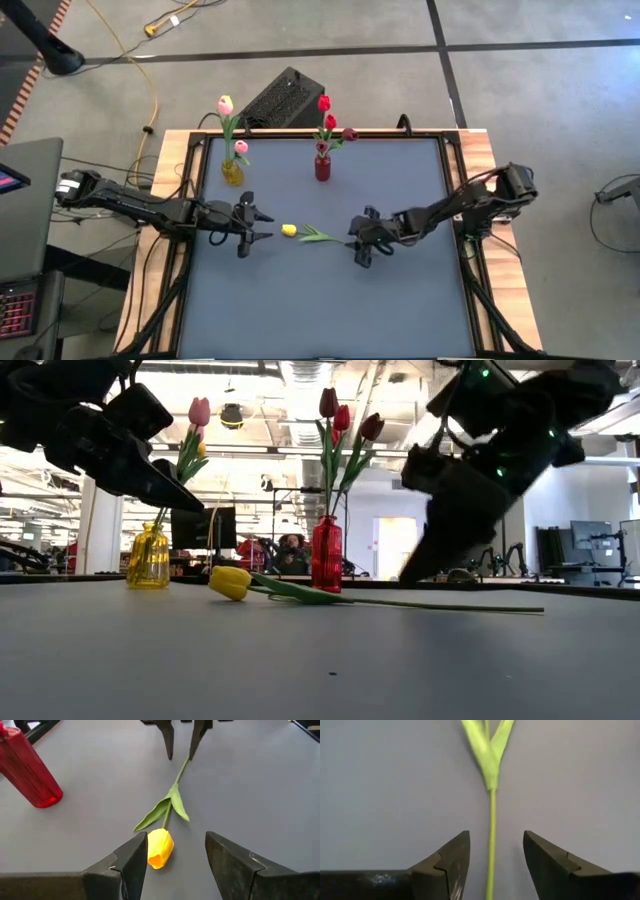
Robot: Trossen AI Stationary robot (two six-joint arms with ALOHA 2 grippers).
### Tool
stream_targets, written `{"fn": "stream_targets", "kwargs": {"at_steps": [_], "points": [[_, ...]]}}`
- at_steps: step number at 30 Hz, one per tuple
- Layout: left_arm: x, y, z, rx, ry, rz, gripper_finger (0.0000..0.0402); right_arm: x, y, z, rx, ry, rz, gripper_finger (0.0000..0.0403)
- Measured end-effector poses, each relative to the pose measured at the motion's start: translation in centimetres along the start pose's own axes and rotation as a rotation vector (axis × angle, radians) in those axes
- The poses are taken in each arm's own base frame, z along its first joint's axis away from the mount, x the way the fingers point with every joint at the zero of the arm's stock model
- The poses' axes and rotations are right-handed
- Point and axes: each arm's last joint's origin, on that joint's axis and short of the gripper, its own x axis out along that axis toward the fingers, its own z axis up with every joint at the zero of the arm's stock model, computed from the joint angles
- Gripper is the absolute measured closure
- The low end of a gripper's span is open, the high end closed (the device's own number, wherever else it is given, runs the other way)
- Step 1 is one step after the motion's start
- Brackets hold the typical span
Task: Sort flowers into vase by color
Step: Put the yellow flower into the yellow flower vase
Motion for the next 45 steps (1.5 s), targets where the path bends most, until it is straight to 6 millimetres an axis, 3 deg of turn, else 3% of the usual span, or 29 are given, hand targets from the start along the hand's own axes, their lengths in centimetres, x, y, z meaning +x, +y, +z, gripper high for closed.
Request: {"fn": "stream_targets", "kwargs": {"at_steps": [16, 20, 26, 28, 45], "points": [[0.0, 0.0, 0.8, 0.045, -0.085, -0.001, 0.0214, 4.7, 0.3, -2.8, -0.021, -0.028, -0.085, 0.0203], [0.0, 0.0, 0.8, 0.044, -0.085, -0.001, 0.0214, 5.0, 0.7, -3.3, -0.039, -0.018, -0.087, 0.0245], [0.0, 0.0, 0.8, 0.076, -0.079, 0.000, 0.0214, 4.4, 2.0, -3.7, -0.059, -0.019, -0.045, 0.0365], [0.0, 0.0, 0.8, 0.097, -0.080, 0.002, 0.0214, 4.3, 2.1, -3.6, -0.058, -0.018, -0.036, 0.0386], [0.1, 1.6, 0.6, 0.125, -0.053, 0.009, 0.0214, 3.8, 3.8, -3.1, -0.060, -0.114, 0.089, 0.0387]]}}
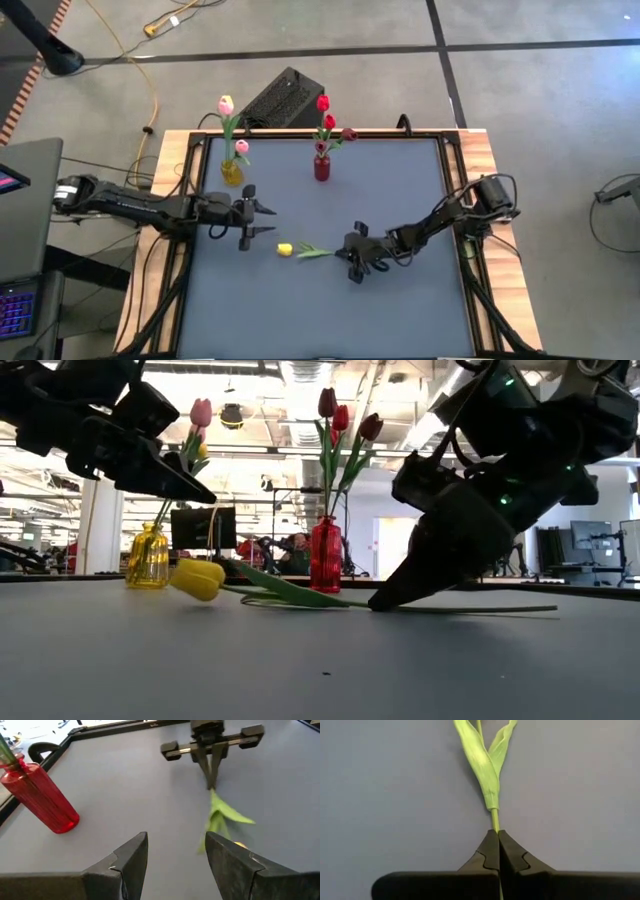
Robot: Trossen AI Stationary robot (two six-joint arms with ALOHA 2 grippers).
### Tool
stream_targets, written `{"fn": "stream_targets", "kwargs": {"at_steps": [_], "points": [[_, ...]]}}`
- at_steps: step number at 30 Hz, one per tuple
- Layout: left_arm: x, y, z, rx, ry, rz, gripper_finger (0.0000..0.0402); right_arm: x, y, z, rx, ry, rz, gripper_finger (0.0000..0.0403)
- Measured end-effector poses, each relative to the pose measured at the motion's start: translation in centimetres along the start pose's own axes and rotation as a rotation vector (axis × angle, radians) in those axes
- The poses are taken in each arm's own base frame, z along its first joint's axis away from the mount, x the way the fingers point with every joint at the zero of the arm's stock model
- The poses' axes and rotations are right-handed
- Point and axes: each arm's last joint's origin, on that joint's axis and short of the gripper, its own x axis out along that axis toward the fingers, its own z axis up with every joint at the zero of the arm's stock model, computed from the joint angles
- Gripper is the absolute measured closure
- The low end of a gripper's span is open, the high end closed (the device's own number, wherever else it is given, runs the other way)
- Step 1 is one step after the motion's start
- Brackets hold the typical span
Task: Sort flowers into vase by color
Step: Put the yellow flower into the yellow flower vase
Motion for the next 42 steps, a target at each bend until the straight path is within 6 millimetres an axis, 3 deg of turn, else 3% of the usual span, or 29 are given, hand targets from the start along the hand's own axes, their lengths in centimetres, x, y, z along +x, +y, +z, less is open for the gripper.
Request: {"fn": "stream_targets", "kwargs": {"at_steps": [10, 17, 23, 34, 42], "points": [[-0.7, 0.6, 0.4, -0.018, -0.039, 0.013, 0.0214, -0.4, 1.8, 1.0, -0.080, -0.147, 0.099, 0.0387], [-1.3, 0.7, 0.6, -0.023, -0.054, 0.014, 0.0214, -1.0, 2.6, 2.7, -0.160, -0.329, 0.193, 0.0387], [-1.4, 0.7, 0.6, -0.024, -0.049, 0.023, 0.0214, -1.9, 3.9, 3.8, -0.321, -0.478, 0.362, 0.0387], [-1.4, 0.7, 0.5, -0.018, -0.045, 0.024, 0.0214, -3.3, 6.9, 5.4, -0.654, -0.721, 0.461, 0.0387], [-1.4, 0.7, 0.5, -0.009, -0.044, 0.033, 0.0214, -2.6, 8.7, 7.3, -0.715, -0.643, 0.518, 0.0387]]}}
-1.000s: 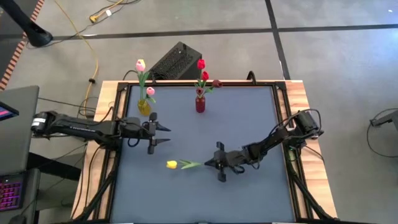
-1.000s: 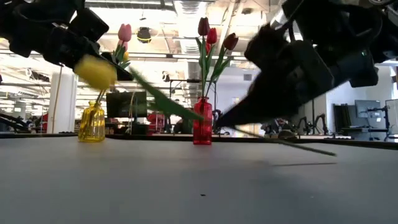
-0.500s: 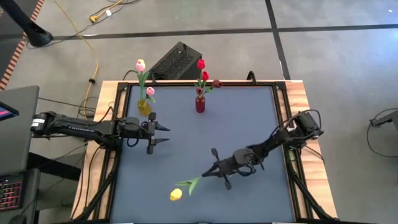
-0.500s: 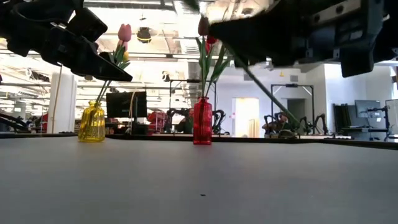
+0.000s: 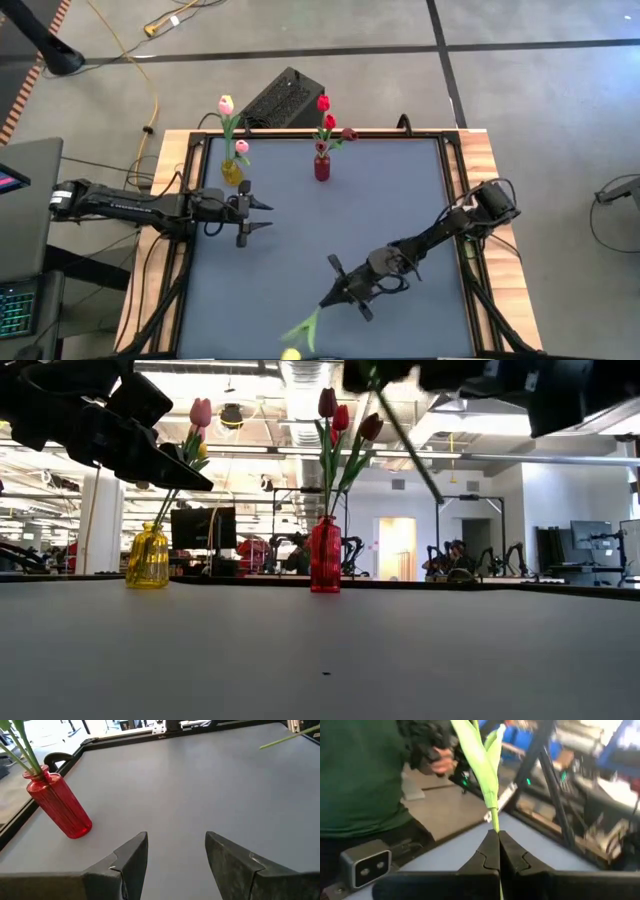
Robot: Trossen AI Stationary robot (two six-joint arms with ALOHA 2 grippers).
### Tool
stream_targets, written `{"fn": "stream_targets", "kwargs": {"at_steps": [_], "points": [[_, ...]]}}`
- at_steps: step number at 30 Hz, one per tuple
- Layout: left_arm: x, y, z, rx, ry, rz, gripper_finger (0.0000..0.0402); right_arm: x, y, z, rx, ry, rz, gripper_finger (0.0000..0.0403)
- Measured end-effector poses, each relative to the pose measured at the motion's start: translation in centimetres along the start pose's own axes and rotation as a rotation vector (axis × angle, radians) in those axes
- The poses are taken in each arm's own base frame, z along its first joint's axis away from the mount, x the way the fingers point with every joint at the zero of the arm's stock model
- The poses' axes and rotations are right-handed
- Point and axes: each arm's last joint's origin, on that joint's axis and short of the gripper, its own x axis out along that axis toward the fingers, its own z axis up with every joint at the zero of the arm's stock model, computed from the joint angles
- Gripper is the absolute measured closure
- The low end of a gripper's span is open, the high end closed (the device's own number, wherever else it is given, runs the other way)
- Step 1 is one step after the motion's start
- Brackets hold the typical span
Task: Sort flowers into vase by color
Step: Put the yellow flower into the yellow flower vase
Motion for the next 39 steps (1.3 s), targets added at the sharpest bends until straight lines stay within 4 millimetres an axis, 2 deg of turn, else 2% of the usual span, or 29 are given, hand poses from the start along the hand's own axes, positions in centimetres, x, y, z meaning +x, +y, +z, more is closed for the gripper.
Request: {"fn": "stream_targets", "kwargs": {"at_steps": [7, 15, 21, 25, 30, 39], "points": [[0.0, 0.1, -0.1, -0.010, 0.016, 0.028, 0.0214, -0.1, -4.3, -1.0, 0.207, 0.065, -0.146, 0.0387], [-0.5, 0.2, 0.3, 0.003, -0.022, 0.040, 0.0214, -1.8, -9.8, -1.1, 0.182, -0.070, -0.315, 0.0387], [-1.9, 0.2, 2.9, 0.071, -0.303, -0.019, 0.0214, -3.4, -13.5, -0.9, 0.166, -0.197, -0.424, 0.0387], [-2.3, 0.5, 4.0, 0.084, -0.422, 0.032, 0.0214, -3.0, -15.6, -0.7, 0.169, -0.201, -0.430, 0.0387], [-1.8, 0.5, 4.2, 0.075, -0.447, 0.019, 0.0214, -1.7, -17.5, -0.8, 0.153, -0.217, -0.455, 0.0387], [-2.2, 0.6, 4.9, 0.068, -0.525, 0.043, 0.0214, -0.6, -18.8, -2.2, 0.170, -0.196, -0.469, 0.0387]]}}
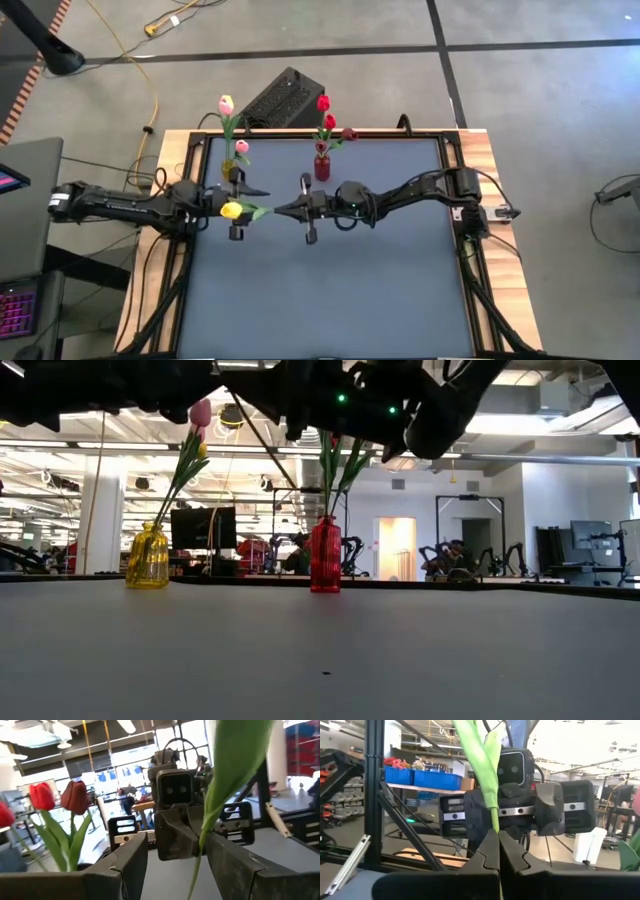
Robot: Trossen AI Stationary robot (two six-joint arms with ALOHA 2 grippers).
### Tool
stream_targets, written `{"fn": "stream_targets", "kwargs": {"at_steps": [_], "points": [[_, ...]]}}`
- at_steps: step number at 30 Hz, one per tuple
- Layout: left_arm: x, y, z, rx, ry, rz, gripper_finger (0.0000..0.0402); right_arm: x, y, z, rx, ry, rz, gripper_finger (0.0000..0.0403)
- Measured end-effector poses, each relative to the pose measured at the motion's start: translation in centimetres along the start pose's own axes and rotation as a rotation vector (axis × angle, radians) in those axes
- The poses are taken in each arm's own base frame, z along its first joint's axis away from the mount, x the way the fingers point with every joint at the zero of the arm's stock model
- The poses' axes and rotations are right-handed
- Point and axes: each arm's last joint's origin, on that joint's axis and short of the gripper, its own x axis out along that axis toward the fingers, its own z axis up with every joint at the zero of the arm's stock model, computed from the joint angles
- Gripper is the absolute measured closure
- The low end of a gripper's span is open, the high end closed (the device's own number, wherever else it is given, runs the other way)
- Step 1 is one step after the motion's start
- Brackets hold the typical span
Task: Sort flowers into vase by color
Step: Put the yellow flower into the yellow flower vase
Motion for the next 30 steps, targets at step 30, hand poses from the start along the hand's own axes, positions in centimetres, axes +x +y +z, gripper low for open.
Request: {"fn": "stream_targets", "kwargs": {"at_steps": [30], "points": [[-0.02, 0.15, 0.93, -0.020, -0.094, 0.004, 0.0340, 0.36, -0.41, 0.27, 0.014, 0.010, -0.015, 0.0371]]}}
